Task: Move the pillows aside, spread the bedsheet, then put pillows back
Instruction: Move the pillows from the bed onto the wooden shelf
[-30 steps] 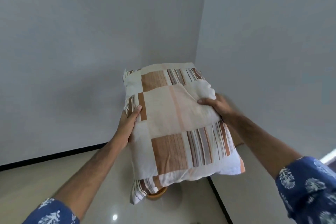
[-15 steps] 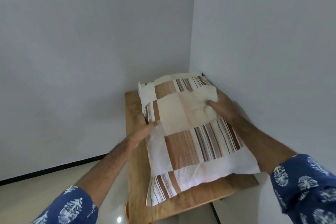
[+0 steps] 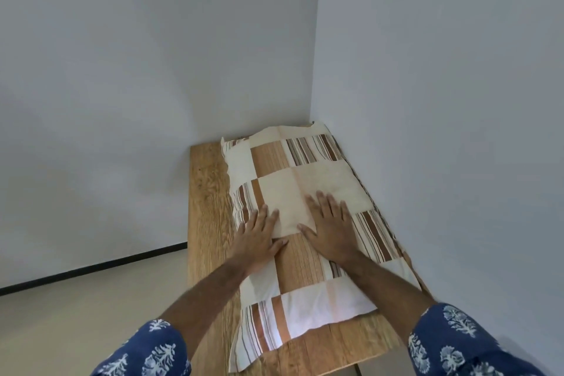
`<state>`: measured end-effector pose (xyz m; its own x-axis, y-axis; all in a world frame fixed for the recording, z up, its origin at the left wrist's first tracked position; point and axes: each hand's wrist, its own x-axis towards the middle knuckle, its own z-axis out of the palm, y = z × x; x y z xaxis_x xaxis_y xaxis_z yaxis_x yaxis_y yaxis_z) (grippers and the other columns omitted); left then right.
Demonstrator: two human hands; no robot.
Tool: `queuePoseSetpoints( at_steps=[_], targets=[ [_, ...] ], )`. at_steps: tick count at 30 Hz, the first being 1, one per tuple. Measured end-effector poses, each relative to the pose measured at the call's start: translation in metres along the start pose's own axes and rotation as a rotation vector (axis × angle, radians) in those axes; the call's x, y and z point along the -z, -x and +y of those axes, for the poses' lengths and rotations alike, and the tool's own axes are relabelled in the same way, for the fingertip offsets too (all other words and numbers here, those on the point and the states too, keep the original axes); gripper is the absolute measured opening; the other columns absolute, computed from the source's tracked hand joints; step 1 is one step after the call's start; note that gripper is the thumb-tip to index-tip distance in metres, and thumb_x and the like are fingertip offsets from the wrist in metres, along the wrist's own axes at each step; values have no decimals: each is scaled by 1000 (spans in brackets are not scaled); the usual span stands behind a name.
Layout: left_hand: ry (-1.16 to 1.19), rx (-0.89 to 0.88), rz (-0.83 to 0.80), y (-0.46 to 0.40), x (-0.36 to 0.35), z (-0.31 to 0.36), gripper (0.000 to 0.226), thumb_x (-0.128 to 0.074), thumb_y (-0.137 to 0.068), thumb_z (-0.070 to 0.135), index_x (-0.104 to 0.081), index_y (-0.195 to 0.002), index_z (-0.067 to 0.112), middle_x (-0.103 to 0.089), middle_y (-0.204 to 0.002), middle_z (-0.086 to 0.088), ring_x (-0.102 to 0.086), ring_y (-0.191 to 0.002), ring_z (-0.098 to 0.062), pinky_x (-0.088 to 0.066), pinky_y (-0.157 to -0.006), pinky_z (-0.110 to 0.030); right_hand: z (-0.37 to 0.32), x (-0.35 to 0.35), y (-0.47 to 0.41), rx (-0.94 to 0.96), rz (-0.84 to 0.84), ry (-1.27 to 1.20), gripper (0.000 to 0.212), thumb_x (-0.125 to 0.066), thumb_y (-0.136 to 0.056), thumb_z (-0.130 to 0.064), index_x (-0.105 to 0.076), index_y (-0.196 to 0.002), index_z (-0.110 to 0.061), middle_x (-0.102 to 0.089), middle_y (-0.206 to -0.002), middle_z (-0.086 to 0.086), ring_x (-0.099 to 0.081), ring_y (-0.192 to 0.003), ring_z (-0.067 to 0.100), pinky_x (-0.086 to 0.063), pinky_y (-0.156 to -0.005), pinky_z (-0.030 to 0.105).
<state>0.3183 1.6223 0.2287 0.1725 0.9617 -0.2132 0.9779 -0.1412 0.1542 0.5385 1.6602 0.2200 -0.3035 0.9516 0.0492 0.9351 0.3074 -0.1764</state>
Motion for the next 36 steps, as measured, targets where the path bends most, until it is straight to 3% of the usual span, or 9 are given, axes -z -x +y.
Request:
queuePoseSetpoints(
  at_steps=[3, 8, 12, 18, 25, 28, 33, 36],
  targets=[
    [27, 25, 29, 6, 1, 2, 100, 15, -78, 82, 10, -160, 26, 12, -169, -3, 6, -157, -26, -9, -124, -52, -2, 7, -2, 43, 7, 42, 82, -24, -96, -69, -12, -161, -21, -10, -169, 9, -11, -155, 30, -6, -124, 58],
    [88, 144, 118, 43, 5, -18, 85, -2, -93, 70, 1, -162, 21, 8, -169, -3, 7, -157, -26, 2, -125, -52, -45, 21, -5, 325, -39, 49, 80, -27, -97, -68, -11, -161, -23, -8, -169, 6, -8, -156, 27, -7, -124, 58],
    [13, 316, 149, 114, 2, -57, 88, 8, -91, 66, -5, -162, 15, -4, -170, -10, -3, -157, -30, -8, -125, -57, -122, 12, 0, 565, -114, 86, 80, -24, -99, -67, -10, -162, -19, -11, -169, 9, -12, -155, 29, -10, -123, 60],
    [35, 689, 193, 294, -34, -115, 83, -5, -94, 63, -17, -161, 15, -13, -169, -11, -14, -155, -31, -12, -122, -60, -285, -11, 55, 953, -244, 103, 84, -13, -94, -70, -12, -161, -19, -13, -168, 11, -15, -155, 31, -11, -122, 61],
    [157, 1217, 259, 573, -108, -114, 84, -5, -93, 66, -13, -161, 17, -8, -170, -10, -6, -157, -28, -5, -123, -59, -476, -52, 242, 1446, -321, 131, 81, -20, -99, -70, -9, -162, -20, -10, -169, 8, -11, -156, 29, -8, -124, 59],
    [204, 1437, 289, 692, -146, -86, 85, -6, -92, 66, -15, -161, 16, -7, -170, -10, -5, -157, -28, -6, -124, -60, -541, -64, 346, 1623, -369, 119, 81, -16, -98, -70, -7, -162, -21, -8, -169, 7, -9, -156, 28, -7, -124, 58],
    [261, 1745, 303, 860, -201, -23, 87, -1, -90, 67, -3, -162, 19, 3, -170, -7, 5, -157, -26, 2, -124, -59, -622, -75, 521, 1900, -426, 139, 91, -5, -89, -73, -11, -162, -19, -11, -169, 8, -14, -155, 29, -9, -123, 58],
    [300, 1903, 321, 935, -224, 18, 87, -4, -90, 66, -8, -162, 16, -4, -170, -10, 1, -157, -29, 2, -124, -59, -654, -84, 613, 2067, -448, 166, 89, -5, -91, -74, -10, -161, -19, -11, -169, 8, -14, -155, 30, -7, -123, 58]
  ],
)
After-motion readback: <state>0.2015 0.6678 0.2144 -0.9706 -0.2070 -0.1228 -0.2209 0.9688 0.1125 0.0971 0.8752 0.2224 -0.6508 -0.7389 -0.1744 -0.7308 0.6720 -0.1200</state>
